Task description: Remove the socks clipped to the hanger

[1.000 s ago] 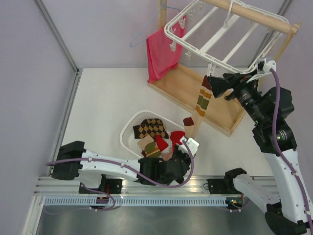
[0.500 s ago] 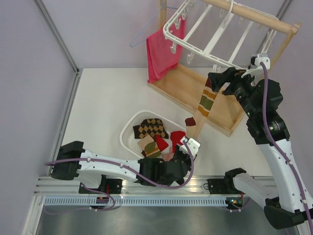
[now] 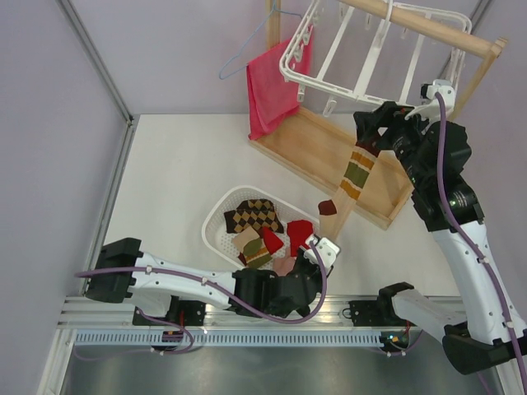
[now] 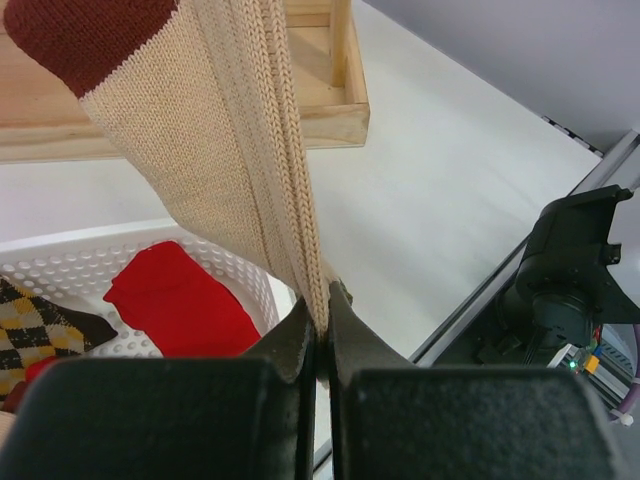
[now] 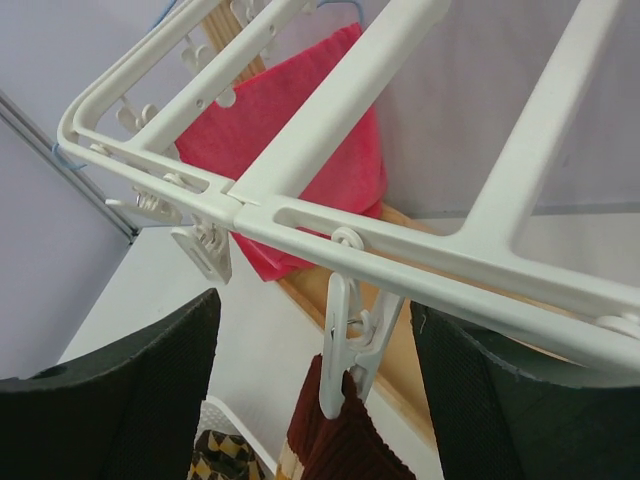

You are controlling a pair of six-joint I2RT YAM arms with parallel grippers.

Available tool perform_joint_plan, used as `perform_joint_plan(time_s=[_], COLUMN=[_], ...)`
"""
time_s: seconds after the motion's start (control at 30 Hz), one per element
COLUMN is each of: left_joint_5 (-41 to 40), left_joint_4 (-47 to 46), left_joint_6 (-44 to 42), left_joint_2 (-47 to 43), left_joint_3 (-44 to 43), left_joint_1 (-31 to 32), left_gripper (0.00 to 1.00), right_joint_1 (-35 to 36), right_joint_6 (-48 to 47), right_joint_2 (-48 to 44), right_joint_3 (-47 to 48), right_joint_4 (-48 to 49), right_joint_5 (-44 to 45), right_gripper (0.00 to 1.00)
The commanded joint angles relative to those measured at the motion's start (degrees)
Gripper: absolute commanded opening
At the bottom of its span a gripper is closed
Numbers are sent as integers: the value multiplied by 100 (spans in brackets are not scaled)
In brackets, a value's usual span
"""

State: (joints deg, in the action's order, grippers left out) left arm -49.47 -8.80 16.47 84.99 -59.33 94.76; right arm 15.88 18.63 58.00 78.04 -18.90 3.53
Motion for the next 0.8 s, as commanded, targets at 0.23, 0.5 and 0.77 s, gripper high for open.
perform_joint_plan(time_s=[0.23,0.5,0.77], left_joint_5=[-150,-124,-185], left_joint_4=[71,97,159], left_joint_6=[58,84,146], left_joint_2=[-9,26,53], left_joint_3=[-149,-158,-149], left_joint_1=[157,174,174], left_gripper=[2,2,2], right_joint_1=[-23,-15,-15], right_joint_6=[-167,-211,-229], right_joint_2=[238,194,194], right_joint_3=[308,265,150], right_joint_4=[255,281,325], right_joint_5=[429,622,605], right_gripper=[58,1,1])
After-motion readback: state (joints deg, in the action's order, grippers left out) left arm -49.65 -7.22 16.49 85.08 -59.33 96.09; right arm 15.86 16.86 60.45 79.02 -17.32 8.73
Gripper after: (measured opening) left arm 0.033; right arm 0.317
